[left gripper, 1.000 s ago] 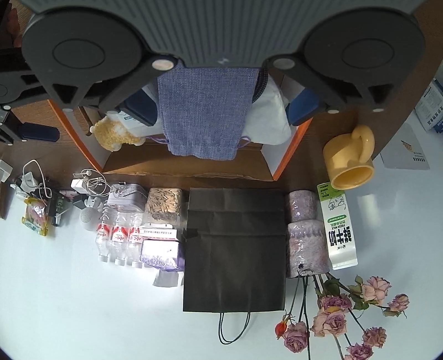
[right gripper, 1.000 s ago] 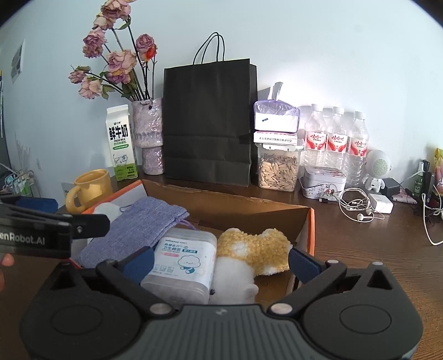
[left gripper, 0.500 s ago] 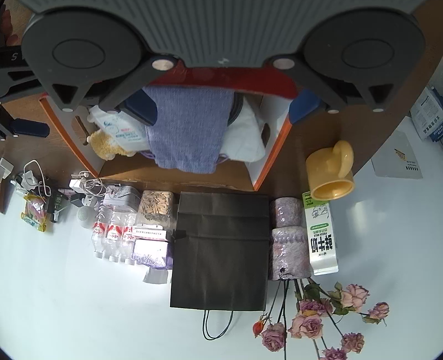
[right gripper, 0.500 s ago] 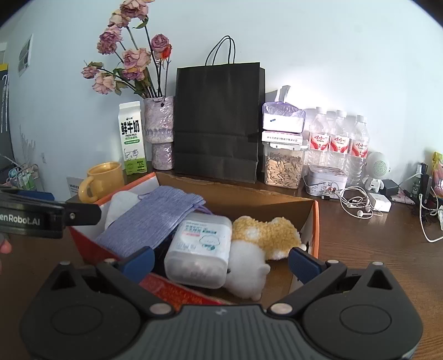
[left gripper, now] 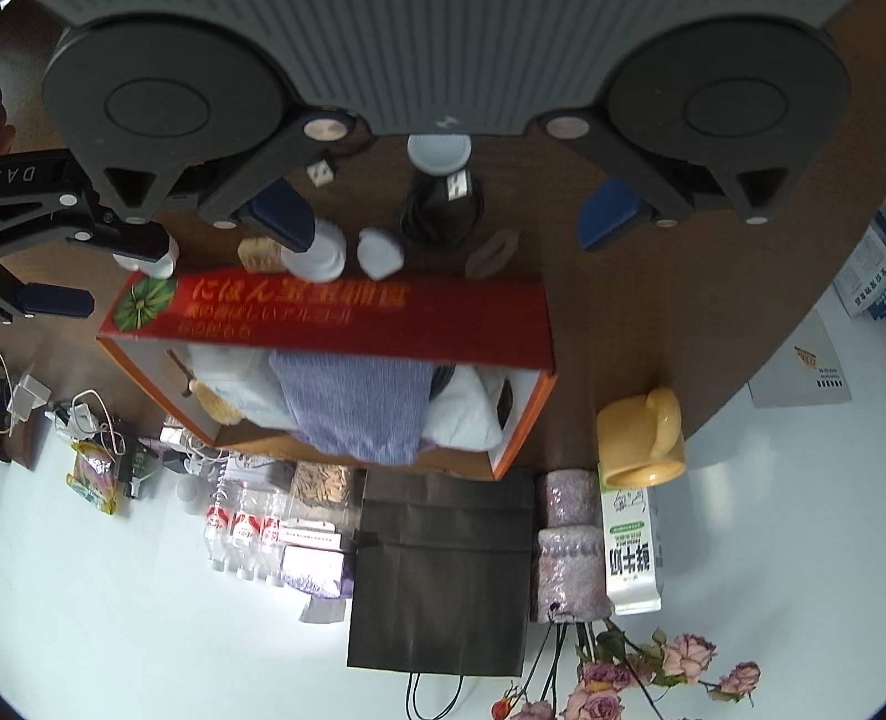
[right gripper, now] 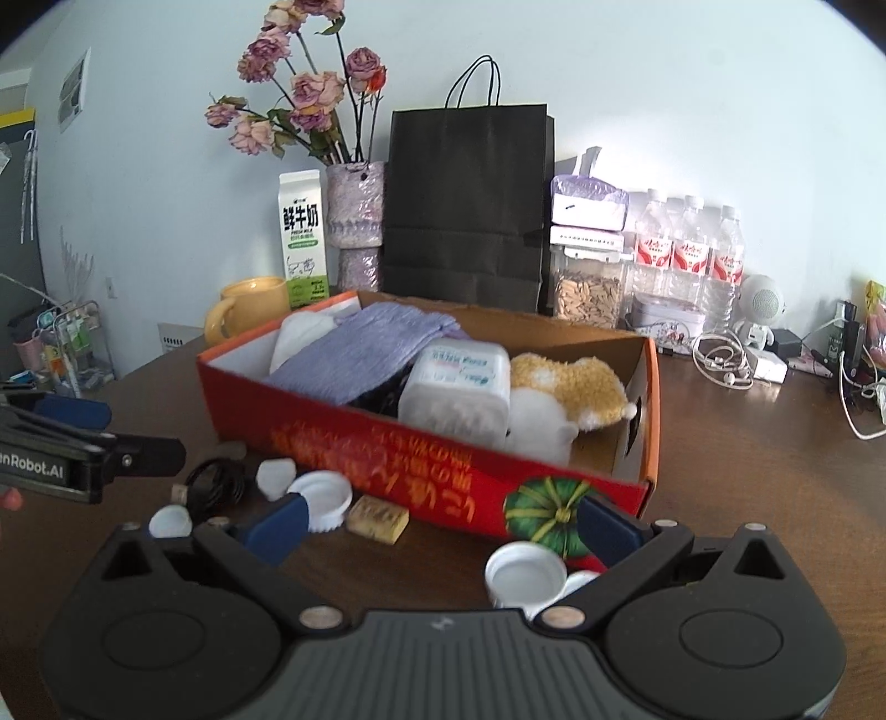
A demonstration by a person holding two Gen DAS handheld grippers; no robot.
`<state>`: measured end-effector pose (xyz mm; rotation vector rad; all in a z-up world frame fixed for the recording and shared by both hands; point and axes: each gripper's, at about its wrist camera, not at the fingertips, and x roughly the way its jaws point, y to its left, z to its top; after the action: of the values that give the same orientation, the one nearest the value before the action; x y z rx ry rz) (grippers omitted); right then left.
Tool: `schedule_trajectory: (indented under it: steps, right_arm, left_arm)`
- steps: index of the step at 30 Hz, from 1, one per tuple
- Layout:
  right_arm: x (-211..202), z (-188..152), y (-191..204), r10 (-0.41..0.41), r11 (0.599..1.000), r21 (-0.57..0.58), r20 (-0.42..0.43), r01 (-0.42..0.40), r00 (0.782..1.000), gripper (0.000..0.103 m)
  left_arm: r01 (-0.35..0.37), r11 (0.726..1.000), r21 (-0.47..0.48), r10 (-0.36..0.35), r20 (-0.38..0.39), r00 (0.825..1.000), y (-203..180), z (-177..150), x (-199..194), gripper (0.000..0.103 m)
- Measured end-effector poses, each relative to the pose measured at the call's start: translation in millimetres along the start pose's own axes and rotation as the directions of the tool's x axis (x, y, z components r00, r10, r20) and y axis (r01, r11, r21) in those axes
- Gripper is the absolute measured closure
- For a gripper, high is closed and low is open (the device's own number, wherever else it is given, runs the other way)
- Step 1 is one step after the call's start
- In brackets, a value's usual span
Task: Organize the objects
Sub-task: 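Withdraw from the box and grasp a small white bottle cap with the left gripper, then grasp the black USB cable with the right gripper while the left holds the cap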
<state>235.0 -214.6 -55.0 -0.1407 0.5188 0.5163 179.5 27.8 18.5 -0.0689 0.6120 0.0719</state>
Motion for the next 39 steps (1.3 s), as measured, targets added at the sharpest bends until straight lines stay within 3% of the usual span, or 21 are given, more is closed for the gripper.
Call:
schedule_trajectory:
  steps: [8,19,24,28,29,31,32,39]
  right_arm:
    - [-12,-26,6,0.003,1.0,0.006,-0.036,-0.003,0.999,0.0]
    - [-16,-33,16,0.026,1.0,0.0,-0.044,-0.026,0.999,0.0]
    - [-15,-36,25,0.035,0.999,-0.012,-0.06,-0.036,0.998,0.0]
    - [-21,-37,28,0.031,0.999,-0.014,-0.06,-0.032,0.998,0.0]
    - [-22,-37,28,0.028,0.999,-0.015,-0.059,-0.029,0.998,0.0]
    - [-25,-38,29,0.023,1.0,-0.014,-0.06,-0.023,0.998,0.0]
    - [-26,-38,30,0.021,1.0,-0.015,-0.06,-0.022,0.998,0.0]
    - [-24,-36,40,0.044,0.998,-0.038,-0.066,-0.047,0.997,0.0]
  left_arm:
    - [0.012,1.0,-0.003,-0.012,-0.028,1.0,9,-24,-8,0.0]
    - [0.003,1.0,0.0,-0.003,-0.023,1.0,11,-33,-11,0.002]
    - [-0.022,1.0,-0.008,0.022,-0.046,0.999,11,-34,5,0.036]
    - [-0.013,1.0,0.004,0.013,-0.049,0.999,7,-35,13,0.038]
    - [-0.01,1.0,0.006,0.01,-0.051,0.999,5,-36,16,0.044]
    - [0.003,1.0,0.004,-0.002,-0.061,0.998,4,-37,20,0.07]
    - [-0.002,1.0,0.016,0.003,-0.048,0.999,2,-39,19,0.074]
    - [0.013,1.0,-0.007,-0.014,-0.017,1.0,11,-42,-1,0.074]
